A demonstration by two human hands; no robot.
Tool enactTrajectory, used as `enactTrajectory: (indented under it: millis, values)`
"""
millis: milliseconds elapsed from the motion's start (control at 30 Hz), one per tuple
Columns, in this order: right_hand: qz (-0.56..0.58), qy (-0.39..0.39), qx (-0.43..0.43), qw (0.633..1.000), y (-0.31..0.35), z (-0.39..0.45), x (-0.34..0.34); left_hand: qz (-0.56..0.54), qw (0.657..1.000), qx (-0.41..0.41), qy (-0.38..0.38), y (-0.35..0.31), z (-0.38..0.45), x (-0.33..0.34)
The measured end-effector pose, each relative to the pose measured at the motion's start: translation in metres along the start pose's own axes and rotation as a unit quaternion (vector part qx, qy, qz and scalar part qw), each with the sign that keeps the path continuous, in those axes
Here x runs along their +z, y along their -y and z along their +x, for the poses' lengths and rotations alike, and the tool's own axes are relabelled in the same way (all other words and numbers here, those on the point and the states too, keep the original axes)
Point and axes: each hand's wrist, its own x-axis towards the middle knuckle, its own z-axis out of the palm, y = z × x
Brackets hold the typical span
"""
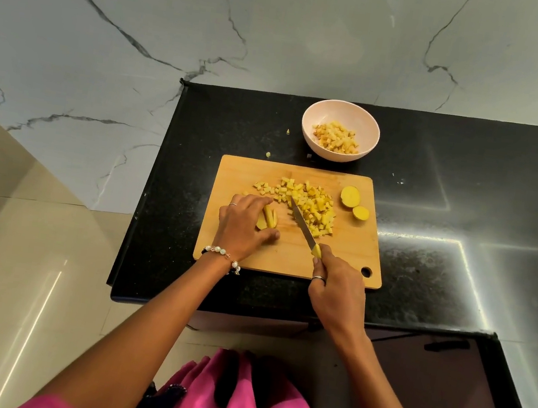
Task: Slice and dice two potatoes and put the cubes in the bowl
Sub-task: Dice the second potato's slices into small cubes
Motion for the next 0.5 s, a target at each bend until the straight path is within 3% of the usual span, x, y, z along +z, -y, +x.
enactTrajectory:
  millis: [267,400,500]
  values:
    - [0.047,-0.006,0.011,0.999,-0.006,-0.001,0.000,-0.039,0.999,-0.015,-0.005,0.001,-0.002,0.001]
    - [0.068,-0.009,0.013,0.998,-0.004,0.000,0.000,-0.036,0.989,-0.128,-0.063,-0.016,-0.003,0.003]
    - [0.074,-0.009,0.012,0.997,-0.002,0.001,0.002,-0.020,0.977,-0.207,-0.053,-0.031,0.000,0.008]
